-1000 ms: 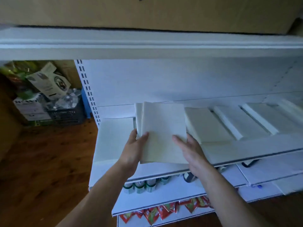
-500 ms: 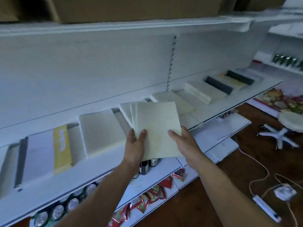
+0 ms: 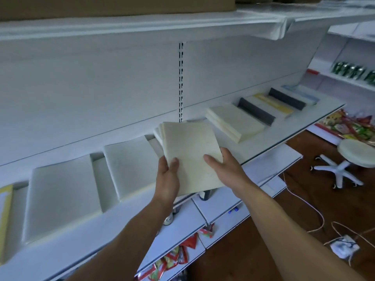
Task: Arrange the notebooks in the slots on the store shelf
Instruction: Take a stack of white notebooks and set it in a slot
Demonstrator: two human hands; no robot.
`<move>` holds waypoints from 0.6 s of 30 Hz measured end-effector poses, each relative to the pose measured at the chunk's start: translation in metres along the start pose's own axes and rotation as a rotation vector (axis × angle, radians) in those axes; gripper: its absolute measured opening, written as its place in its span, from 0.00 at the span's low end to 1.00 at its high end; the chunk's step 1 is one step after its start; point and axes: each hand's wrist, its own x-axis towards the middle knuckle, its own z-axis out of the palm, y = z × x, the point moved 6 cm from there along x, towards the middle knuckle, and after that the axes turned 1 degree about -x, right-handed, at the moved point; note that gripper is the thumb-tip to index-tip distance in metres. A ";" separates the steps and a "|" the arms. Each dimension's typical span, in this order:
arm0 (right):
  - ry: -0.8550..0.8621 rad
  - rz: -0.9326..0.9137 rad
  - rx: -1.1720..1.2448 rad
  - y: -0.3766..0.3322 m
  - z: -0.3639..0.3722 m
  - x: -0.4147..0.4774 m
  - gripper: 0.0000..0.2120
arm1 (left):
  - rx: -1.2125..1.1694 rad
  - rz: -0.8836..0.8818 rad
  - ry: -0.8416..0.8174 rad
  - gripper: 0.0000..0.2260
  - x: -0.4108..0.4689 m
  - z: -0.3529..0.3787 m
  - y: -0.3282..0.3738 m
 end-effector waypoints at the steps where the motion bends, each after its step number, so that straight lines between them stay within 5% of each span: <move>1: 0.003 -0.006 -0.030 -0.003 -0.004 0.014 0.16 | -0.011 0.008 0.009 0.07 0.012 0.006 0.002; 4: -0.020 -0.023 -0.151 -0.013 -0.012 0.053 0.22 | -0.017 0.034 0.040 0.07 0.040 0.019 0.008; 11: -0.115 -0.076 -0.254 -0.016 -0.003 0.115 0.17 | 0.166 0.089 0.213 0.06 0.085 0.025 -0.001; 18: -0.155 -0.164 -0.376 0.002 0.013 0.161 0.13 | 0.337 0.081 0.388 0.17 0.102 0.028 -0.023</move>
